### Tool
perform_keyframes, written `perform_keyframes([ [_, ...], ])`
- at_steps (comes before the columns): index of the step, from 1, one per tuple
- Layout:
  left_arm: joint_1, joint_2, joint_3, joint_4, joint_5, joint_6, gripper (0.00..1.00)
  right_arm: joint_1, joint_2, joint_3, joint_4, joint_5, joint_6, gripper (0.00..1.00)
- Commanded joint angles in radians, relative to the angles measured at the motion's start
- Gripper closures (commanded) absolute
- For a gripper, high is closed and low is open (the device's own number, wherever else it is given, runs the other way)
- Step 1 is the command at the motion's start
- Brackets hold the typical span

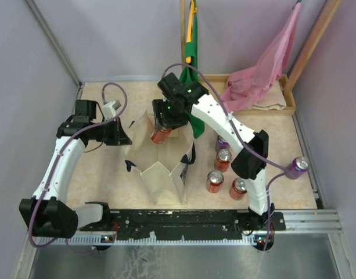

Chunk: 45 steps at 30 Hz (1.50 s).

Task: Place the beverage into the canvas bag
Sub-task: Place the drink in the canvas bag.

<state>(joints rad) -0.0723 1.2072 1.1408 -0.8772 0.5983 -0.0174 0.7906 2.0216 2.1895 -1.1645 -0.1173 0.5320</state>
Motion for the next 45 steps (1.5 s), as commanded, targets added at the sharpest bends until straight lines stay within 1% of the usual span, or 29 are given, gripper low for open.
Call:
perform_keyframes([
  [1,-0.005,-0.021,-0.028,-0.022,-0.025,0.044,0.96,0.042,0.011,0.087,0.040,0.078,-0.066,1.00],
  [7,-0.017,-0.008,-0.015,0.006,0.005,0.009,0.95,0.095,0.043,0.081,0.030,0.188,-0.116,1.00],
  [14,-0.036,0.036,0.032,0.033,0.041,-0.033,0.95,0.111,0.052,0.059,0.056,0.268,-0.151,1.00],
  [24,-0.051,0.086,0.080,0.051,0.075,-0.066,1.00,0.127,0.053,-0.071,0.138,0.330,-0.198,1.00],
  [28,-0.056,0.096,0.091,0.056,0.086,-0.073,1.00,0.127,0.055,-0.123,0.192,0.344,-0.213,1.00],
  [33,-0.060,0.104,0.101,0.062,0.092,-0.081,1.00,0.127,0.067,-0.128,0.201,0.348,-0.224,1.00],
  [45,-0.064,0.112,0.111,0.072,0.103,-0.095,1.00,0.126,0.047,-0.294,0.262,0.318,-0.227,1.00],
])
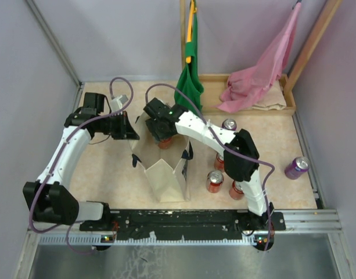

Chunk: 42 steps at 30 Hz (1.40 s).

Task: Place the beverage into the canvas bag
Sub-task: Place the drink in the canvas bag.

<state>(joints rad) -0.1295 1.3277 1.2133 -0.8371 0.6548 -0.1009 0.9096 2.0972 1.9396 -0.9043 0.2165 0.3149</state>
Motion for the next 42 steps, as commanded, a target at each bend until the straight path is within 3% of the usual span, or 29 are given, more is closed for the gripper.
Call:
perform_keyframes([
  [1,-0.008,-0.009,0.037,0.031,0.046,-0.011,1.00,0.008,-0.026,-0.051,0.003,-0.022,-0.009,1.00],
  [11,-0.012,-0.010,0.032,0.037,0.048,-0.014,1.00,0.008,-0.062,-0.095,0.023,-0.038,0.001,1.00],
  [23,-0.012,-0.004,0.033,0.039,0.031,-0.013,1.00,0.020,-0.300,-0.250,0.198,0.009,-0.029,1.00],
  [42,-0.013,0.010,0.034,0.039,0.034,-0.016,1.00,0.036,-0.340,-0.310,0.221,-0.196,-0.136,1.00],
])
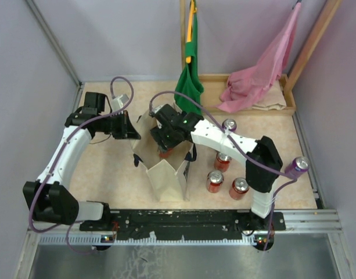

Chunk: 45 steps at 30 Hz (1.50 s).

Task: Place the beverage into the canvas bag
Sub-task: Place the drink in the canvas bag.

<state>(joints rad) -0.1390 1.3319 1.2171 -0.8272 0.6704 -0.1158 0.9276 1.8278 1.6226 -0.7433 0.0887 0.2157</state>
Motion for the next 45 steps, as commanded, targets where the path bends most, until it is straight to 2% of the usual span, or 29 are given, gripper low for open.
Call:
perform_keyframes([
  [1,-0.004,0.006,0.030,0.030,0.018,-0.002,1.00,0.018,-0.069,0.003,0.057,-0.074,-0.039,1.00],
  [8,-0.005,0.009,0.033,0.031,0.024,-0.003,1.00,0.018,-0.021,-0.022,0.061,-0.080,-0.040,1.00],
  [16,-0.011,0.005,0.030,0.025,0.029,0.001,1.00,0.018,0.086,0.054,0.069,-0.043,-0.025,1.00],
  [26,-0.020,-0.009,0.020,0.018,0.044,0.011,1.00,0.012,0.159,0.153,0.078,0.098,0.006,1.00],
  [45,-0.028,-0.011,0.013,0.013,0.067,0.016,1.00,-0.024,0.163,0.183,0.139,0.272,0.053,1.00],
])
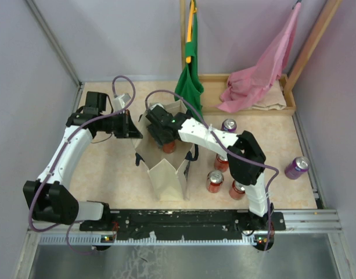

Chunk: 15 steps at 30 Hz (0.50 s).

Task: Place the beverage into the canvas bag
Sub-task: Place the drink in the canvas bag.

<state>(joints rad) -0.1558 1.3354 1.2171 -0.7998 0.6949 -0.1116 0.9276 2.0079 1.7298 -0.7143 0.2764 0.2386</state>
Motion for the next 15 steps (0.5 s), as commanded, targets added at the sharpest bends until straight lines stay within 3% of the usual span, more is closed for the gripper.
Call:
perform_keyframes([
  [1,-0.012,-0.014,0.013,-0.015,0.044,0.011,1.00,-0.025,-0.017,0.075,0.115,0.088,0.031,1.00],
  [15,-0.025,-0.009,0.013,-0.015,0.058,0.013,1.00,-0.031,-0.006,0.031,0.204,0.093,0.045,1.00],
])
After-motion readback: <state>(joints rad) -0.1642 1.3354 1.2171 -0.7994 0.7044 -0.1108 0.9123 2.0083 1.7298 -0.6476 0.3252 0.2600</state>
